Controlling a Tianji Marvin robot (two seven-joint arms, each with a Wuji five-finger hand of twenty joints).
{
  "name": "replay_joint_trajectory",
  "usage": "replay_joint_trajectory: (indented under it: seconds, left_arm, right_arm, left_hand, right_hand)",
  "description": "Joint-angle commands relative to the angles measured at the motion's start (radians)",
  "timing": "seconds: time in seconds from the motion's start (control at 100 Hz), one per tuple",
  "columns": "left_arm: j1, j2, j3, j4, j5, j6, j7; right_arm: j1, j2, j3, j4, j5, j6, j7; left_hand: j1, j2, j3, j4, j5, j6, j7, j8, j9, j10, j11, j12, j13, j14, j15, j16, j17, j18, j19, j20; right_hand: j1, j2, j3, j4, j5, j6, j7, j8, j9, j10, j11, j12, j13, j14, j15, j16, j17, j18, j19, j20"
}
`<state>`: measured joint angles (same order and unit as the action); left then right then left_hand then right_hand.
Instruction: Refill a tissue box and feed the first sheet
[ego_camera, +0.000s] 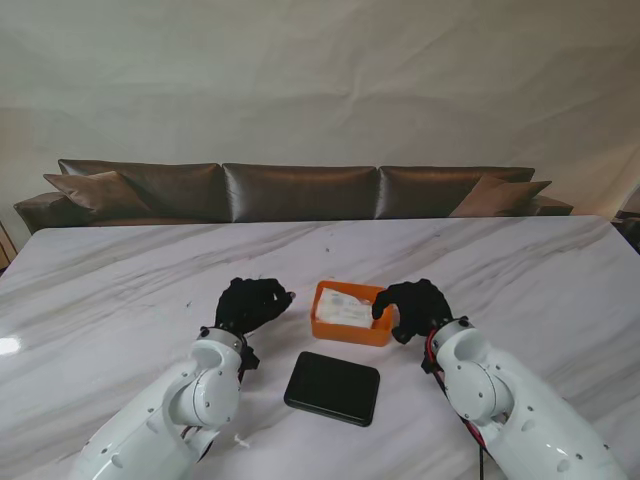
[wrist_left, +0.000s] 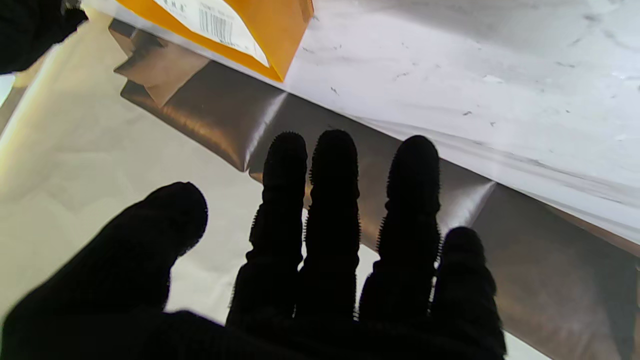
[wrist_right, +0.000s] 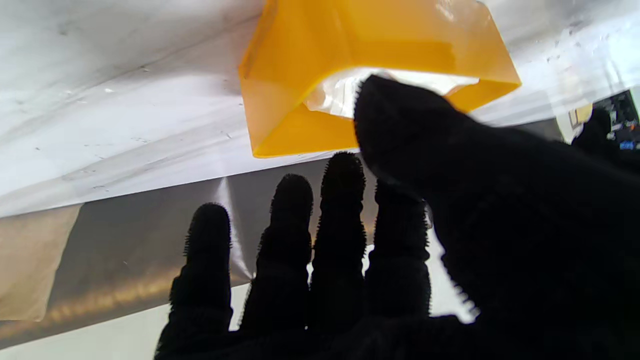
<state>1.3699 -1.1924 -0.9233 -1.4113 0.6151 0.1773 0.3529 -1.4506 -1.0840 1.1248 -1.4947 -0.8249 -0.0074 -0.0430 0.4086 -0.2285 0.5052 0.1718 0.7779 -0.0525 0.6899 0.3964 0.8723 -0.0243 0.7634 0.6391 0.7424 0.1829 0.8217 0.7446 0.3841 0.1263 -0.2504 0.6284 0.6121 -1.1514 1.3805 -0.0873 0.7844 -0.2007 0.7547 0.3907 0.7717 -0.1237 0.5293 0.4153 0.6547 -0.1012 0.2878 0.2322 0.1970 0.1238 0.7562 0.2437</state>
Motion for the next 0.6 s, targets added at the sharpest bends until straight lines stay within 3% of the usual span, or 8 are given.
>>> replay_joint_trajectory:
  seconds: [0.0, 0.08, 0.18, 0.26, 0.59]
  left_arm:
    - [0.027, -0.009, -0.011, 0.021, -0.001, -0.017, 0.011]
    - [0.041, -0.016, -0.02, 0.037, -0.006, -0.04, 0.051]
    - [0.052, -0.015, -0.022, 0.041, -0.005, -0.038, 0.054]
    - [0.054, -0.019, -0.015, 0.05, -0.011, -0.042, 0.061]
    - [0.06, -0.024, 0.004, 0.047, -0.03, -0.037, 0.063]
  right_arm:
    - [0.011, 0.003, -0.012, 0.017, -0.013, -0.017, 0.017]
    - [0.027, 0.004, -0.029, 0.042, -0.018, -0.031, 0.013]
    - [0.048, 0.003, -0.054, 0.075, -0.026, -0.04, -0.011]
    - [0.065, 0.001, -0.072, 0.097, -0.031, -0.048, -0.031]
    - [0.138, -0.002, -0.135, 0.198, -0.038, -0.072, -0.072]
  left_hand:
    - [0.012, -0.013, 0.035, -0.036, -0.011, 0.007, -0.01, -0.02, -0.043, 0.011, -0.006, -0.009, -0.024, 0.006, -0.008, -0.012, -0.09, 0.056, 1.631, 0.021]
    - [0.011, -0.02, 0.049, -0.043, -0.008, 0.008, -0.008, -0.024, -0.039, 0.012, -0.005, -0.01, -0.021, 0.009, -0.002, -0.006, -0.159, 0.096, 1.566, 0.021]
    - [0.008, -0.017, 0.053, -0.046, -0.007, 0.01, -0.008, -0.025, -0.035, 0.013, -0.004, -0.01, -0.014, 0.012, 0.005, -0.001, -0.205, 0.105, 1.521, 0.014]
    - [0.009, -0.021, 0.057, -0.046, -0.002, 0.013, -0.007, -0.026, -0.028, 0.015, -0.002, -0.01, -0.009, 0.014, 0.011, 0.001, -0.224, 0.113, 1.499, 0.009]
    - [0.005, -0.018, 0.065, -0.047, 0.007, 0.019, -0.014, -0.031, -0.021, 0.017, 0.0, -0.011, 0.001, 0.017, 0.023, 0.005, -0.243, 0.125, 1.469, 0.003]
  right_hand:
    - [0.043, -0.053, 0.064, -0.017, 0.044, -0.046, 0.021, 0.001, 0.031, -0.044, -0.023, -0.006, 0.029, -0.045, -0.008, -0.011, -0.023, -0.034, -0.023, -0.039]
    - [0.062, -0.057, 0.07, -0.015, 0.068, -0.056, 0.032, 0.004, 0.055, -0.054, -0.023, -0.003, 0.045, -0.053, -0.009, -0.013, -0.023, -0.042, -0.028, -0.053]
    - [0.078, -0.065, 0.079, -0.013, 0.103, -0.07, 0.049, 0.007, 0.082, -0.074, -0.022, -0.002, 0.046, -0.074, -0.023, -0.02, -0.014, -0.034, -0.03, -0.065]
    - [0.086, -0.073, 0.088, -0.015, 0.149, -0.083, 0.071, 0.002, 0.122, -0.094, -0.03, -0.009, 0.076, -0.087, -0.038, -0.028, -0.007, -0.035, -0.031, -0.085]
    - [0.099, -0.079, 0.092, -0.018, 0.202, -0.092, 0.098, -0.014, 0.16, -0.101, -0.019, -0.007, 0.108, -0.084, -0.045, -0.034, 0.011, -0.035, -0.035, -0.104]
